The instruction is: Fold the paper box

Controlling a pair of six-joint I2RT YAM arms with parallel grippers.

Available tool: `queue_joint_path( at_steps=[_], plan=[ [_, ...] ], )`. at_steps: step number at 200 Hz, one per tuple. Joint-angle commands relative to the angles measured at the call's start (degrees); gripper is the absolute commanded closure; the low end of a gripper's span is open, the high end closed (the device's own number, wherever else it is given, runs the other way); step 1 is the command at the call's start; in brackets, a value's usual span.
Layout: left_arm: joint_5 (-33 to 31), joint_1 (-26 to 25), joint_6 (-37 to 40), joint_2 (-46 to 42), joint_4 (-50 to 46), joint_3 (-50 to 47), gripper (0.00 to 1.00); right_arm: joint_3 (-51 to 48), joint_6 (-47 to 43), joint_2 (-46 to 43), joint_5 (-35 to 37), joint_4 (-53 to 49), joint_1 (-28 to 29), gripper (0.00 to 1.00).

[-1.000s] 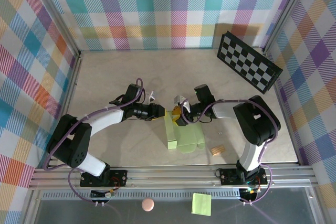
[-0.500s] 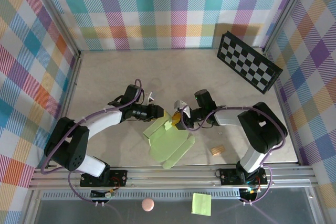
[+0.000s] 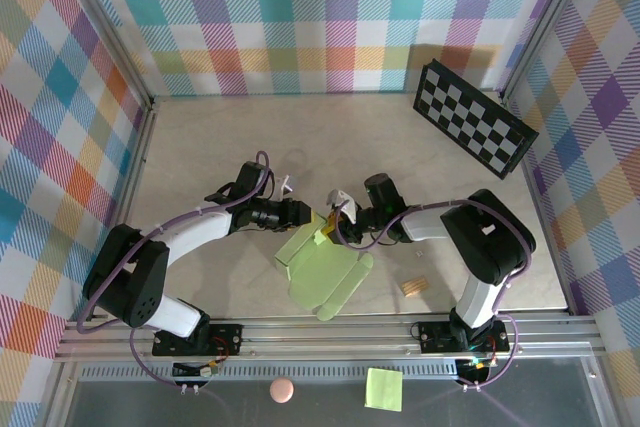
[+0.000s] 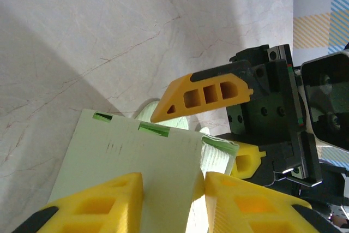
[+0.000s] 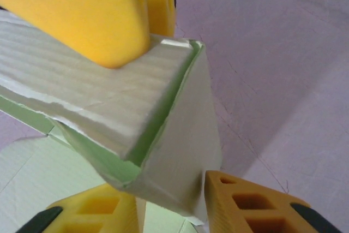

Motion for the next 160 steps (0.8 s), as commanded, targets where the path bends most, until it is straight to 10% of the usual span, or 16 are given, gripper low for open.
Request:
queue_joint_path(
  at_steps=[1,88,160],
  plan=[
    [-0.8,-0.4,0.5,-0.9,-2.3,-1.5,0.65,0.8,1.4,1.0,2.0,2.3,1.1,0.72],
    [-0.8,-0.4,-1.0,-3.2,-0.8,-1.9,0.56,-0.9,10.8,-2.2,29.1,4.6,9.3,1.00],
    [-2.0,-0.4,-1.7,-5.6,-0.7,-2.8,0.48,-1.1,26.3,-0.6,60.4,3.4,17.2,1.00]
  ],
)
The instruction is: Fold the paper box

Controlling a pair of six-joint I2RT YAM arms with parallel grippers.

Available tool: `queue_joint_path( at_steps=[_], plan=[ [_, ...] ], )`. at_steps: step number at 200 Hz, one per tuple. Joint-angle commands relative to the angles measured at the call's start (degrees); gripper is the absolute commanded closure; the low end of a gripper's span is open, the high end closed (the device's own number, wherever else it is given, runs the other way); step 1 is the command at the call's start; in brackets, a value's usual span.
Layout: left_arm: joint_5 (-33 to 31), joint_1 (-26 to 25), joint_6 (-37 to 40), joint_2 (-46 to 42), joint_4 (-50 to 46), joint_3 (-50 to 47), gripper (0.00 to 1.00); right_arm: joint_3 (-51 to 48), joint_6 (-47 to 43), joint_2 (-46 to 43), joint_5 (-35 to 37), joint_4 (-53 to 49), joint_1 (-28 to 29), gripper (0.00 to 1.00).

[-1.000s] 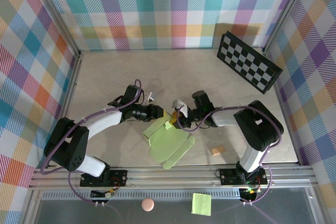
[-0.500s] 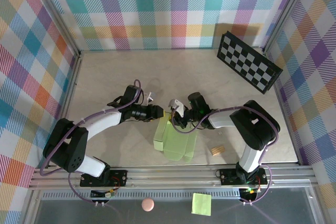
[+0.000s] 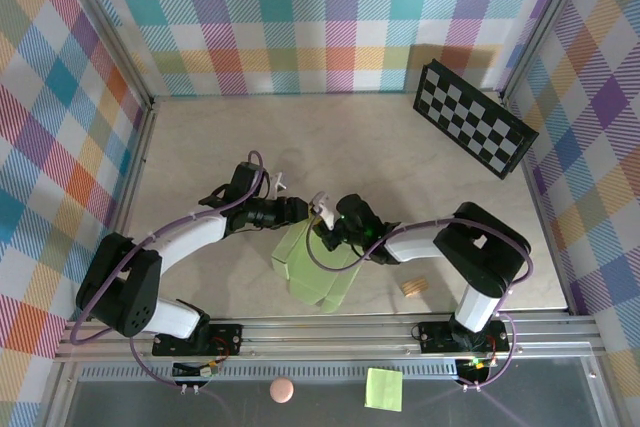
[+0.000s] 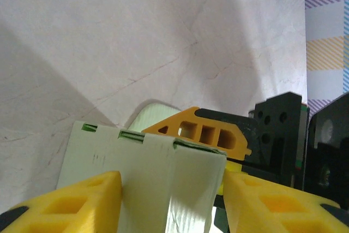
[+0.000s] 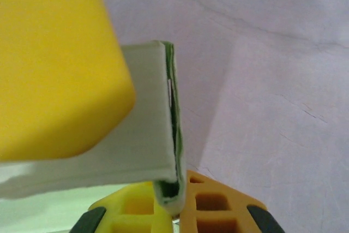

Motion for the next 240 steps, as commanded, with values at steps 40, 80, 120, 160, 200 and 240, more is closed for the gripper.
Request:
queue_joint_path(
  at_steps=[40,80,120,160,200,240],
  plan=[
    [3.7,-0.9,-1.6,-2.3,-1.3,-1.2,0.46,-0.2,16.6,3.2,24.8,-4.0,4.2,1.00],
    [3.2,-1.0,-1.3,-2.0,-1.3,-1.1,0.46,-0.2,20.1,3.3,22.4,-3.3,6.6,1.00],
    [0.5,-1.0,0.6,-1.9,-4.5,-0.3,0.46,-4.0,15.4,4.4,15.4,7.9,6.1,0.85],
    [-0.8,-1.0,1.9,-1.6,-6.7,0.4,0.47,-4.6,13.8,8.0,9.7,15.0,4.2,0.74],
    [-1.2,-1.0,1.9,-2.1,-7.1,0.6,0.47,-3.3,12.9,9.9,7.8,17.0,3.1,0.72],
    [-4.1,-1.0,3.3,-3.1,-12.1,4.1,0.45,-5.5,12.4,4.7,7.8,13.8,3.1,0.63]
  ],
)
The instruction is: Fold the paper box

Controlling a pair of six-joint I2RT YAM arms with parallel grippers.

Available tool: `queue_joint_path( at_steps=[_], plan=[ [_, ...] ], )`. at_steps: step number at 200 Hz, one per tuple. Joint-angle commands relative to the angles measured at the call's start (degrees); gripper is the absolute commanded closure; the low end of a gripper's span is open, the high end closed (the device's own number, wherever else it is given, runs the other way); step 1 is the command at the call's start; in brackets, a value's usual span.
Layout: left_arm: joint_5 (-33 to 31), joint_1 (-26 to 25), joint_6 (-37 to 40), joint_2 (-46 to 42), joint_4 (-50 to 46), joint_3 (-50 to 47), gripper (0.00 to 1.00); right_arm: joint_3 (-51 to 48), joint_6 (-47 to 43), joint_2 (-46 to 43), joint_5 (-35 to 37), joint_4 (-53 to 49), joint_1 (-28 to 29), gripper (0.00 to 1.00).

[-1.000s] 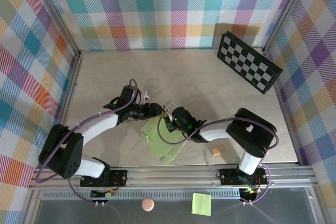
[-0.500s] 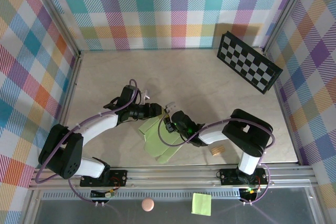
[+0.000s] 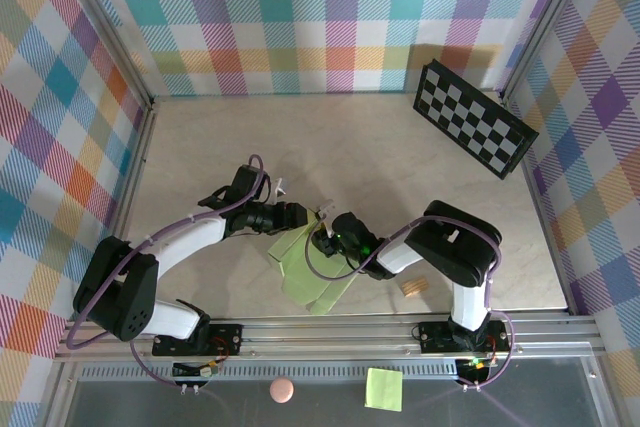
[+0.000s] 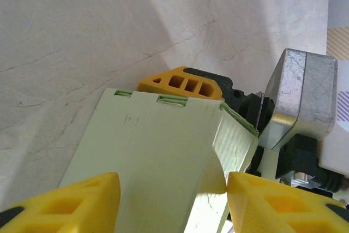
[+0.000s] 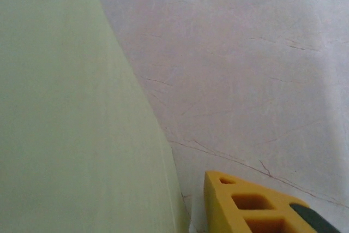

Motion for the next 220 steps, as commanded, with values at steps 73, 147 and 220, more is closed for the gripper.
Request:
queue_joint_path(
  at_steps=[73,147,220],
  plan=[
    [-14.2,-4.1,7.4,0.7,-21.1,15.6,0.37,-8.6,-2.5,-22.3,4.1,-12.1,-1.5,0.59],
    [-23.0,-11.6,11.5,13.9,-30.9,28.3,0.23,-12.9,-3.1,-35.2,6.0,-18.7,-5.2,0.55],
    [-26.1,-15.0,14.9,25.4,-35.8,36.9,0.27,-16.4,-1.5,-39.2,7.5,-20.1,-5.8,0.54]
  ],
)
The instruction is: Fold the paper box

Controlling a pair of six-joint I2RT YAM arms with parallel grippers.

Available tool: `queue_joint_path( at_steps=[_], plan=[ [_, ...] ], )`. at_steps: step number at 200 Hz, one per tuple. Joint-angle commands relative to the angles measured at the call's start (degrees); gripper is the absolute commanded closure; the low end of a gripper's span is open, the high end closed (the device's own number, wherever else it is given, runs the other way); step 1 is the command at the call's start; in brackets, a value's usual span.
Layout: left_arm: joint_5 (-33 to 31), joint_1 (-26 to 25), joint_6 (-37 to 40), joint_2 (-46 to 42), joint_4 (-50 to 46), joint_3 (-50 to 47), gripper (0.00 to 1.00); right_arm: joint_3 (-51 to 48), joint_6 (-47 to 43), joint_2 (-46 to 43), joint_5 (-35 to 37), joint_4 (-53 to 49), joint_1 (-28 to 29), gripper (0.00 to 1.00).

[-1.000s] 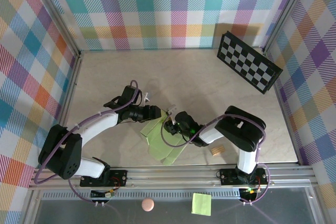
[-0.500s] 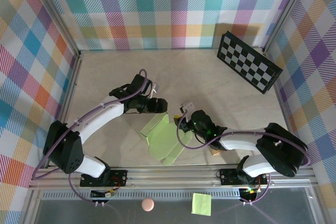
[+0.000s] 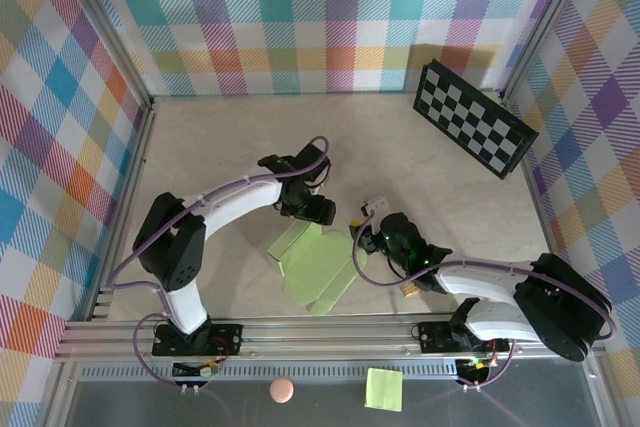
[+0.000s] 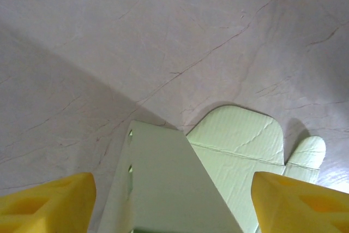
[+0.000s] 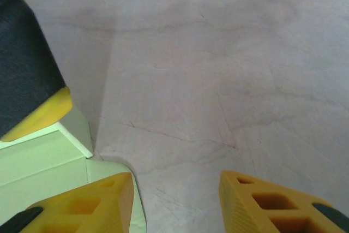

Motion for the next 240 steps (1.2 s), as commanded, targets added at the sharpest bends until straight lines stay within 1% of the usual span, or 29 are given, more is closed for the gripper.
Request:
queue_joint_path(
  at_steps=[1,41,91,138,168,226,240],
  plan=[
    [-0.9,-1.3,2.4,2.9,-3.8,3.2,0.27,-1.4,1.0,-1.9,1.5,-0.9,-0.1,0.54],
    [-0.4,-2.2,3.5,7.1,-4.7,4.9,0.33,-2.7,1.1,-4.3,2.3,-2.1,-0.2,0.54],
    [-2.7,-2.5,4.2,8.6,-5.2,5.3,0.39,-3.6,1.2,-6.5,2.9,-3.7,-0.1,0.54],
    [-3.5,-2.8,4.9,9.7,-5.5,5.8,0.46,-3.7,1.6,-7.6,3.4,-4.9,-0.1,0.54],
    [-4.0,-2.9,5.5,9.1,-5.4,5.7,0.52,-3.7,1.7,-7.8,3.4,-5.3,-0.2,0.54],
    [-6.0,-2.8,5.7,4.7,-3.0,3.5,0.69,-2.6,1.7,-8.5,2.7,-7.2,-0.1,0.54],
    [-6.2,-2.7,5.5,3.2,-2.2,2.8,0.72,-1.8,2.2,-8.5,2.2,-8.6,-0.2,0.54]
  ],
)
